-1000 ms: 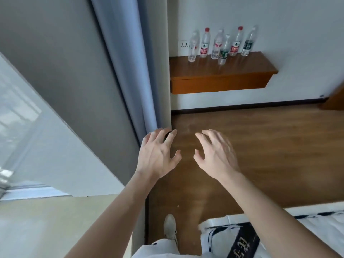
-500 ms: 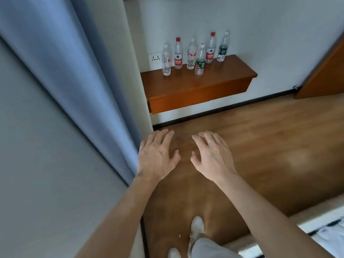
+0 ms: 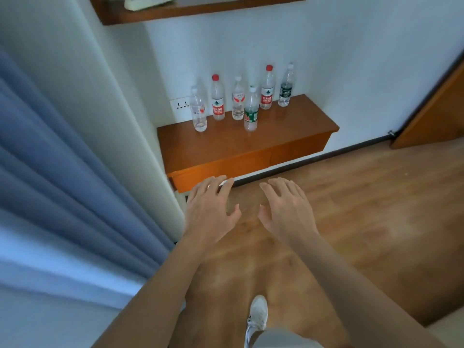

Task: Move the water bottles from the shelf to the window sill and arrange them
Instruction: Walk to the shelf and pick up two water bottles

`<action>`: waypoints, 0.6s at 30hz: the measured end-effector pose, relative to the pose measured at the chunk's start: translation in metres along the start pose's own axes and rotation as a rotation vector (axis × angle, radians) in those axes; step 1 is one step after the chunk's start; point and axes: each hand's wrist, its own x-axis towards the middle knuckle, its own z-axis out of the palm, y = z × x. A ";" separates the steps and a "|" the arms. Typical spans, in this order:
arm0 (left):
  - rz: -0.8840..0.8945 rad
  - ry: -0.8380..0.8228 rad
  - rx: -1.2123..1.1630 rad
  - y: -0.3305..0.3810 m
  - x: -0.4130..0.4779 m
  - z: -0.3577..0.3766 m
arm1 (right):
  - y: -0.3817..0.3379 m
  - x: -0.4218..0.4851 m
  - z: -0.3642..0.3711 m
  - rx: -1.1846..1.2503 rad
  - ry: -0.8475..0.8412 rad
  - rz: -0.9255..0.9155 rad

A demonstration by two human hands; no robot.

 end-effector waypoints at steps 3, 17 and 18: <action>-0.032 0.008 -0.006 0.007 0.054 0.008 | 0.029 0.052 0.000 0.002 0.017 -0.033; -0.140 0.009 0.074 -0.022 0.204 0.051 | 0.091 0.219 0.046 0.056 -0.009 -0.122; -0.147 0.007 0.077 -0.027 0.213 0.057 | 0.092 0.230 0.052 0.054 -0.012 -0.118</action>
